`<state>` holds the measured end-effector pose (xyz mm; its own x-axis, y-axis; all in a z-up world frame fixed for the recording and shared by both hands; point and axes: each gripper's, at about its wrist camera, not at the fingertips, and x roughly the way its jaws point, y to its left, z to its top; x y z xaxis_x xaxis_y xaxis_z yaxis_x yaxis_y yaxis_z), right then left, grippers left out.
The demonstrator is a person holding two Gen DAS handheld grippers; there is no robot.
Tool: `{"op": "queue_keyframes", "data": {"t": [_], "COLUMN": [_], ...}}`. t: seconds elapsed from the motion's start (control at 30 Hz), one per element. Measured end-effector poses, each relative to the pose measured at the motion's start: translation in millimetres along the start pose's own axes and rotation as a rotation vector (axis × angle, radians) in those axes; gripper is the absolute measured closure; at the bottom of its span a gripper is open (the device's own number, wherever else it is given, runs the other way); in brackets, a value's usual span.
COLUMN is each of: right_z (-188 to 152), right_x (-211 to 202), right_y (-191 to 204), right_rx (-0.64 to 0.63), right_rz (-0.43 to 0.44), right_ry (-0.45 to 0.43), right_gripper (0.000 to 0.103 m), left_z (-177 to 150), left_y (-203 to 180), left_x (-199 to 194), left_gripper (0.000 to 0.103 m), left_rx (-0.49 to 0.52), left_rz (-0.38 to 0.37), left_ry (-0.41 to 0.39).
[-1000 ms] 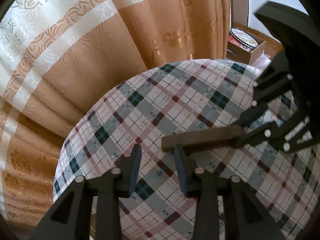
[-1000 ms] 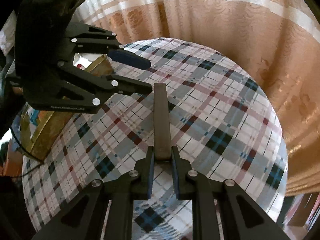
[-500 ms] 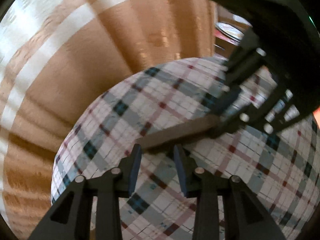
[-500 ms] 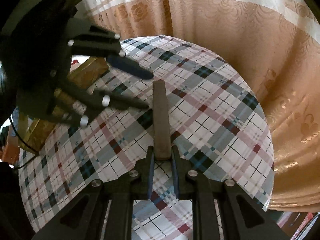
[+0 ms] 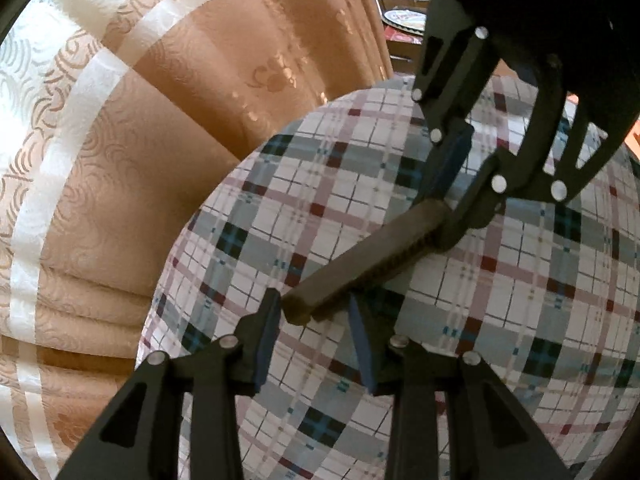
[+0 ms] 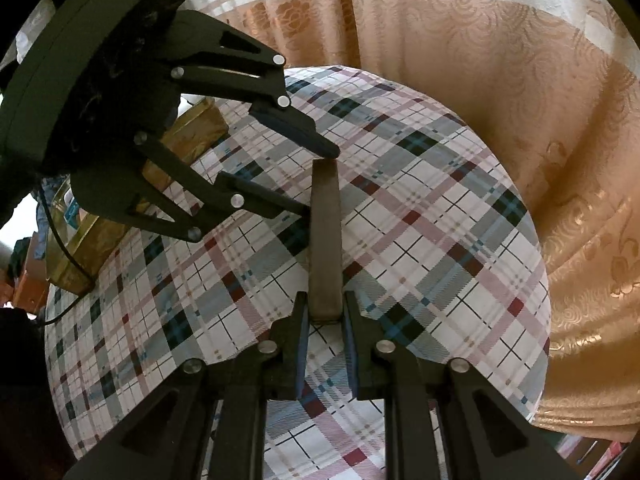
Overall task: Organize rigid objects
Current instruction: 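Carry the brown bar with the right tool toward the tin tray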
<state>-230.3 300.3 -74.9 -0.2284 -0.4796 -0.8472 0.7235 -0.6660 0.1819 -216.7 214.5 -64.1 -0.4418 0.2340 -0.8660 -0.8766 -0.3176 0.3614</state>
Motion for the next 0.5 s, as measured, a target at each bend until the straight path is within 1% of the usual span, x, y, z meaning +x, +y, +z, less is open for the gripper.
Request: {"op": "queue_keyframes", "data": {"t": [0.2,0.3,0.33,0.37,0.4,0.43,0.47,0.5], "right_z": [3,5,5,5,5,6,5,5], "right_x": [6,6,6,6,7,7,7,7], "right_y": [-1,0,0,0,1,0,0,0], "right_rx": [-0.009,-0.014,-0.014,-0.012,-0.005,0.010,0.027,0.034], "right_rz": [0.000,0.001,0.000,-0.009,-0.023,-0.035,-0.041,-0.044], "right_ry": [0.003,0.013,0.013,0.008,0.000,-0.010,-0.019,-0.025], "right_gripper": [0.086,0.086,0.086,0.086,0.086,0.086,0.086,0.086], "left_z": [2,2,2,3,3,4,2,0], "left_y": [-2,-10,-11,-11,-11,-9,-10,-10], "left_x": [3,4,4,4,2,1,-1,-4], "left_gripper": [0.069,0.070,0.071,0.073,0.077,0.079,0.083,0.083], "left_rx": [0.050,0.136,0.148,0.131,0.104,0.068,0.054,0.046], "left_rz": [0.012,0.037,0.048,0.057,0.047,0.038,0.041,0.034], "left_ry": [0.013,0.024,0.023,0.016,0.004,0.001,-0.006,-0.018]}}
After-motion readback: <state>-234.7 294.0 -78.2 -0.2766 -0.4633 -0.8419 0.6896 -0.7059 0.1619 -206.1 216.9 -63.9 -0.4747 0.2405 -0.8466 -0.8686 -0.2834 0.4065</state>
